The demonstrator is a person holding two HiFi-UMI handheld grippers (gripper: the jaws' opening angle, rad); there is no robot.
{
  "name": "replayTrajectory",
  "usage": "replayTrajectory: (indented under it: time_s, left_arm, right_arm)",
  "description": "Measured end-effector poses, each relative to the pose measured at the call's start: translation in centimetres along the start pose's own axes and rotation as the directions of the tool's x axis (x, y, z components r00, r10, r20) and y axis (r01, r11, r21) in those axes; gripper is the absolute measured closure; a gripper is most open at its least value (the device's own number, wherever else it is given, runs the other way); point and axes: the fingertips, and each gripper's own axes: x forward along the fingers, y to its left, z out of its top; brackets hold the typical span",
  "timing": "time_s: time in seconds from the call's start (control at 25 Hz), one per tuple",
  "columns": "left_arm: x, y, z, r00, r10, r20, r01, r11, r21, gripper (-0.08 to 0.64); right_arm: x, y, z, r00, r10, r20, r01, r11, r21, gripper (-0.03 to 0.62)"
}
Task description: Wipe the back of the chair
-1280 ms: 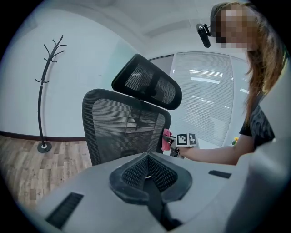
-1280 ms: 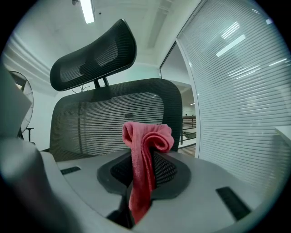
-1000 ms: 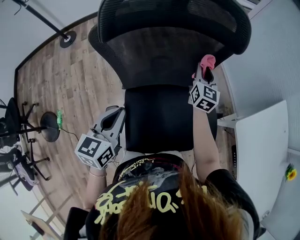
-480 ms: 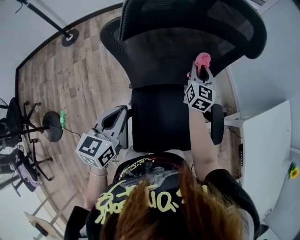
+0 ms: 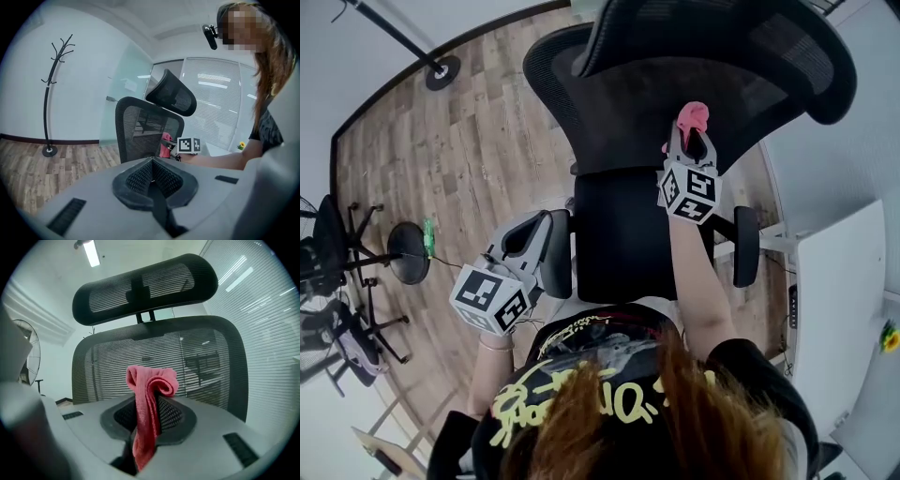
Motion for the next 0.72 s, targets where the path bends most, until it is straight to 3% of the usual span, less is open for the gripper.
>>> replayTrajectory:
  time_s: [0.72]
  left_arm:
    - [-1.6,3.3,-0.2,1.0,-0.016,-0.012,0.016,1.0,0.009,0.571]
  right_arm:
    - [1.2,9.8,-1.3,0.992,0.125,-0.009,-0.126,0.992,-0.02,0.52]
